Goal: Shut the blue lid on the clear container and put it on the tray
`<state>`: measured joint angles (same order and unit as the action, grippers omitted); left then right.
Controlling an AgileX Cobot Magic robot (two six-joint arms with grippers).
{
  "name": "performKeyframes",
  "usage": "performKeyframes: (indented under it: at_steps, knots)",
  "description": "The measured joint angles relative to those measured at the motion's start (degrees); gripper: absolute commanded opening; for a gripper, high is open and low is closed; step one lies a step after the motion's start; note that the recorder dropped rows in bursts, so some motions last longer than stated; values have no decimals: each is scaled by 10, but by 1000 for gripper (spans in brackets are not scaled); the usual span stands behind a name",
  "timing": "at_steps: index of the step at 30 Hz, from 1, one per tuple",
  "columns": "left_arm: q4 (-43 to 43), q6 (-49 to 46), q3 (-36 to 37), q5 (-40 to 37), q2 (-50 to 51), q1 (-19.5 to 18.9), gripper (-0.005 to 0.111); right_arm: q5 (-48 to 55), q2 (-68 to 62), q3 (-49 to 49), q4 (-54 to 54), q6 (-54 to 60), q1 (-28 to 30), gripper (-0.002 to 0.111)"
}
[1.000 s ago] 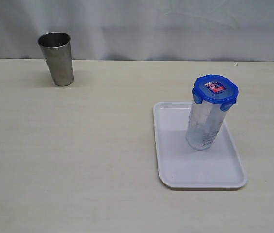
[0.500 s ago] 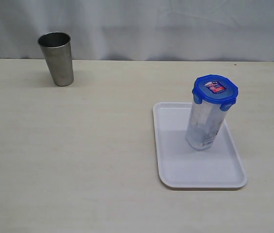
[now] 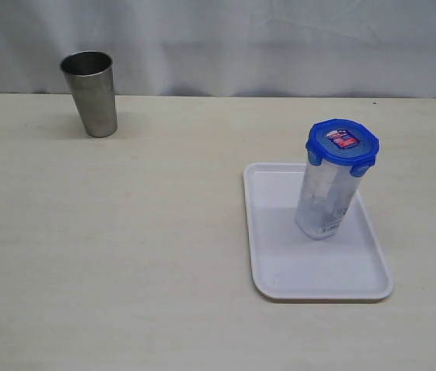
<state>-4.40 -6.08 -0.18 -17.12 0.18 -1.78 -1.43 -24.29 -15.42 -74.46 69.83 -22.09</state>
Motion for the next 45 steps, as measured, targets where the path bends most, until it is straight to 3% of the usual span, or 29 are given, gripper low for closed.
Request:
performKeyframes:
  at_steps: [5, 6, 9, 13, 18, 45]
  knots:
    - [3, 0, 0, -1, 0, -2, 95, -1, 0, 0, 0, 0, 0, 5]
    - [8, 0, 0, -1, 0, -2, 91, -1, 0, 0, 0, 0, 0, 5]
    - [21, -1, 0, -3, 0, -2, 65, -1, 0, 0, 0, 0, 0, 5]
    - [23, -1, 0, -8, 0, -2, 22, -1, 0, 0, 0, 0, 0, 5]
    - [23, -1, 0, -8, 0, -2, 0, -1, 0, 0, 0, 0, 0, 5]
    - [44, -13, 0, -8, 0, -2, 0, -1, 0, 0, 0, 0, 0, 5]
